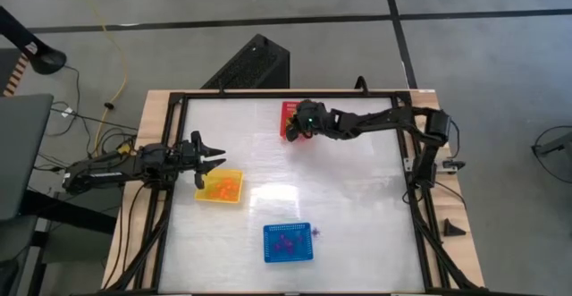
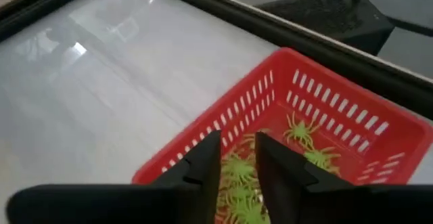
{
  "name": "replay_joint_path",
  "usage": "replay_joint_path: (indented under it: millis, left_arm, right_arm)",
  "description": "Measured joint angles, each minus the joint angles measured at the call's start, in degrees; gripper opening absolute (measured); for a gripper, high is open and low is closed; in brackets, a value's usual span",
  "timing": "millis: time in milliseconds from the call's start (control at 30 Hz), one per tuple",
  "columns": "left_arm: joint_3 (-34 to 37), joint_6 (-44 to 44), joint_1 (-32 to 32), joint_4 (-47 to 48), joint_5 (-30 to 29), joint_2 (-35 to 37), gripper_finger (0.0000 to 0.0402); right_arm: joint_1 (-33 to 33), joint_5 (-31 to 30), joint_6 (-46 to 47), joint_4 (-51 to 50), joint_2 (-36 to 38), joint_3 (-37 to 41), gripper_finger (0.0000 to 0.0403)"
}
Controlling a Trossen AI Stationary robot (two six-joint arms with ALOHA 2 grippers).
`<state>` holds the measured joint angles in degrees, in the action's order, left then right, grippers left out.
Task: Sort Halloween decoration
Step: Put the purple spider toy into the blue basket
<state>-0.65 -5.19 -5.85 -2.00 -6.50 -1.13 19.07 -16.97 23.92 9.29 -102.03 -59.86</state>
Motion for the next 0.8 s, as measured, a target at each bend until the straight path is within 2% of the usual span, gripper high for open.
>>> replay_joint_path:
  millis: [200, 267, 400, 500, 600, 800]
  left_arm:
    - [0.00, 0.00, 0.02, 0.00, 0.02, 0.02, 0.0116]
    - [-0.01, 0.00, 0.01, 0.01, 0.02, 0.01, 0.0116]
    - [0.00, 0.00, 0.00, 0.00, 0.02, 0.00, 0.0116]
    - [0.00, 0.00, 0.02, 0.00, 0.02, 0.00, 0.0116]
    - [0.00, 0.00, 0.00, 0.00, 0.02, 0.00, 0.0116]
    - [0.00, 0.00, 0.02, 0.00, 0.02, 0.00, 0.0116]
  right_arm:
    - [-0.03, 1.90, -0.44, -0.30, 0.62, -1.81, 0.0178]
    - [-0.80, 6.12, -0.46, -0.56, 2.41, -1.79, 0.0194]
    - [-5.19, 18.92, -1.28, -5.44, 7.23, -1.85, 0.0208]
    - [-12.47, 21.26, -2.63, -15.26, 10.88, -1.83, 0.0206]
    - [-22.46, 16.11, -1.42, -24.79, 14.10, -1.81, 0.0199]
    - [-48.08, -8.11, 11.75, -35.51, 16.09, -1.79, 0.0190]
